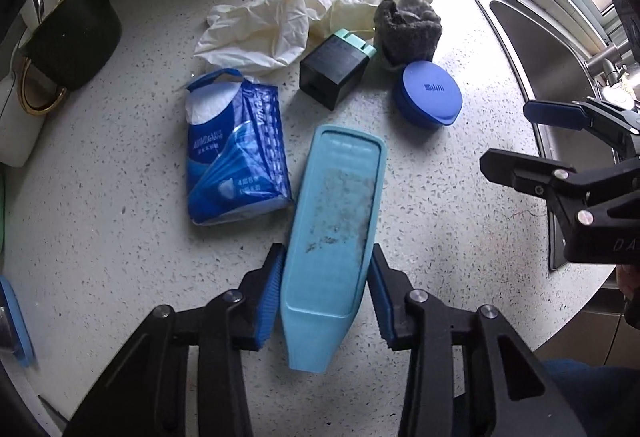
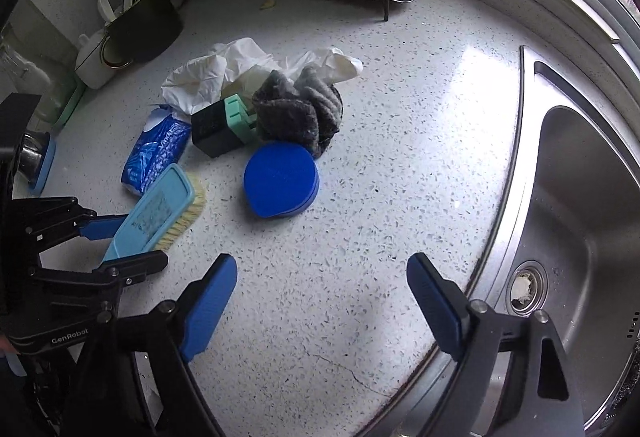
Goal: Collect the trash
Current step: 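Grasp the light-blue brush by its handle with the left tool, then grasp the blue round lid with the right tool while the left tool lifts the brush, then carry the brush and blue lid down toward the red bin with both tools, then open both tools over the bin, dropping the brush and lid in, then raise both open tools back up to the counter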
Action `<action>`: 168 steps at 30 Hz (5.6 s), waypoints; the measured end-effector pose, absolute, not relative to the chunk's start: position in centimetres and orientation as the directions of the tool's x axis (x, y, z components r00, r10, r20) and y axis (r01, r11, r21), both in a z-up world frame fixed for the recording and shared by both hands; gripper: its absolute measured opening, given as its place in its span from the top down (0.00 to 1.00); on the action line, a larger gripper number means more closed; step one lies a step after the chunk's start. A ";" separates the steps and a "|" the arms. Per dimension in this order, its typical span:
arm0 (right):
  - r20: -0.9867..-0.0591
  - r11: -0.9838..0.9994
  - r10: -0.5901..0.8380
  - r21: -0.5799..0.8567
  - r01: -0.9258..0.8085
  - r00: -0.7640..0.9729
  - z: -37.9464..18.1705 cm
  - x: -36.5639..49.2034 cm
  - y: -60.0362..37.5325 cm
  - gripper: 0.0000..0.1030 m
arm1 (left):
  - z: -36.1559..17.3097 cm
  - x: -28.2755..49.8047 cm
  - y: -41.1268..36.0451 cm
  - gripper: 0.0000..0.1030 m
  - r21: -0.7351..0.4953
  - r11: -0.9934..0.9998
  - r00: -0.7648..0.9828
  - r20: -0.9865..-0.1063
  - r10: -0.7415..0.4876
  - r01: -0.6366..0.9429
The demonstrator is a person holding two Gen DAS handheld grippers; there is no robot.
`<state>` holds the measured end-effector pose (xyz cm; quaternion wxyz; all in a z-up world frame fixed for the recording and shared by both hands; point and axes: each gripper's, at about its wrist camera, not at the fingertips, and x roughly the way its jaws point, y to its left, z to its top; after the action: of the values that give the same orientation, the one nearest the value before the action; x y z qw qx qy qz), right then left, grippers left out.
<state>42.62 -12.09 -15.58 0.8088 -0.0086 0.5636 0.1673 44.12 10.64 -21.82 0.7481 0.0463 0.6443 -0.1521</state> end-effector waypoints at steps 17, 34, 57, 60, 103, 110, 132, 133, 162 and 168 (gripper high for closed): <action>-0.911 0.937 0.273 0.180 -0.299 0.308 -16.8 47.7 -8.6 0.37 | -18.8 43.6 14.5 0.64 -0.148 0.961 0.161 -0.969 -0.188 0.234; -0.902 0.923 0.253 0.116 -0.366 0.350 -15.1 44.6 -6.7 0.58 | -17.5 42.1 13.9 0.65 -0.143 0.970 0.196 -0.964 -0.181 0.195; -0.797 0.827 0.429 0.157 -0.539 0.425 -7.8 23.3 -17.0 0.58 | -7.7 22.9 2.9 0.67 -0.035 0.990 0.394 -0.915 -0.088 0.140; -0.798 0.821 0.434 0.160 -0.548 0.417 -8.3 20.4 -18.0 0.58 | -7.7 20.2 1.5 0.67 -0.020 0.991 0.391 -0.918 -0.072 0.136; -0.943 0.916 0.306 0.253 -0.311 0.134 -42.2 16.1 -16.4 0.58 | -44.8 13.2 -3.6 0.67 -0.179 0.977 -0.007 -0.984 -0.179 0.113; -0.952 0.934 0.280 0.240 -0.264 0.125 -46.4 17.0 -18.1 0.58 | -49.8 14.0 -4.6 0.67 -0.196 0.970 -0.042 -0.980 -0.192 0.144; -0.940 0.915 0.325 0.285 -0.287 0.103 -47.6 17.4 -18.1 0.58 | -47.3 14.9 -3.9 0.13 -0.068 0.983 0.078 -0.993 -0.083 0.172; -0.940 0.913 0.326 0.286 -0.291 0.098 -47.9 17.5 -17.9 0.58 | -47.4 14.8 -3.6 0.12 -0.067 0.984 0.077 -0.994 -0.081 0.167; -0.960 0.870 0.275 0.227 -0.438 0.049 -51.0 18.8 -14.9 0.01 | -47.5 11.4 0.2 0.00 -0.047 0.998 0.088 -0.995 -0.050 0.036; -0.957 0.863 0.282 0.225 -0.452 0.063 -48.1 17.5 -15.5 0.00 | -44.6 10.5 0.2 0.00 -0.041 0.998 0.122 -0.991 -0.046 0.038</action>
<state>17.50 -15.52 -48.09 0.7260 -0.0668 0.6360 0.2530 10.46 0.21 -44.59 0.7491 -0.0031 0.6619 -0.0278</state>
